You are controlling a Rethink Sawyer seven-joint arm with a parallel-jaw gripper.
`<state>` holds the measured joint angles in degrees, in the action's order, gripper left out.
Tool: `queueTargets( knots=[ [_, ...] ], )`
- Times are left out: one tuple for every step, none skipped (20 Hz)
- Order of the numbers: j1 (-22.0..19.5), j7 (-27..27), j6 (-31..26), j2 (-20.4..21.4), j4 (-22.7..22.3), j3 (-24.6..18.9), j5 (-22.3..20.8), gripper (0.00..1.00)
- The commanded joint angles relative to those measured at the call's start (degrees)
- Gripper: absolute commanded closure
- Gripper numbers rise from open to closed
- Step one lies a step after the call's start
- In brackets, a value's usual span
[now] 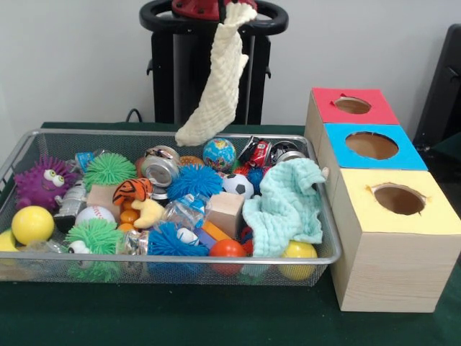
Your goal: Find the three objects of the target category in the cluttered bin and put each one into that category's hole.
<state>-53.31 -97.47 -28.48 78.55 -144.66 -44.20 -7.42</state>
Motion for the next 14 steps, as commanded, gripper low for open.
queueTargets(
  knots=[
    [2.77, 2.79, -6.65, -3.48, 11.94, -1.32, -3.52, 1.0],
    [3.29, 2.69, -7.78, -3.48, 13.02, -1.23, -3.58, 1.0],
    [3.85, 2.6, -9.3, -3.69, 14.19, -1.18, -3.46, 1.0],
    [4.39, 2.38, -10.09, -3.91, 15.09, -0.97, -3.7, 1.0],
    [5.05, 2.1, -10.59, -4.44, 16.3, -0.71, -4.25, 1.0],
    [5.48, 1.99, -10.95, -4.89, 17.05, -0.5, -4.67, 1.0],
    [5.89, 1.94, -11.21, -5.71, 17.9, -0.26, -5.05, 1.0],
    [6.23, 1.78, -11.26, -5.79, 18.36, 0.07, -5.67, 1.0],
    [6.47, 1.58, -10.63, -6.33, 18.96, 0.44, -6.22, 1.0],
    [6.79, 1.44, -10.74, -6.76, 19.56, 0.76, -6.73, 1.0],
    [6.96, 1.44, -10.76, -7.22, 20.15, 0.91, -6.87, 1.0],
    [7.21, 1.32, -10.85, -7.33, 20.42, 1.06, -6.89, 1.0],
    [7.43, 1.24, -10.86, -7.56, 20.95, 1.17, -7.0, 1.0],
    [7.65, 1.16, -10.86, -7.79, 21.48, 1.28, -7.11, 1.0]
  ],
)
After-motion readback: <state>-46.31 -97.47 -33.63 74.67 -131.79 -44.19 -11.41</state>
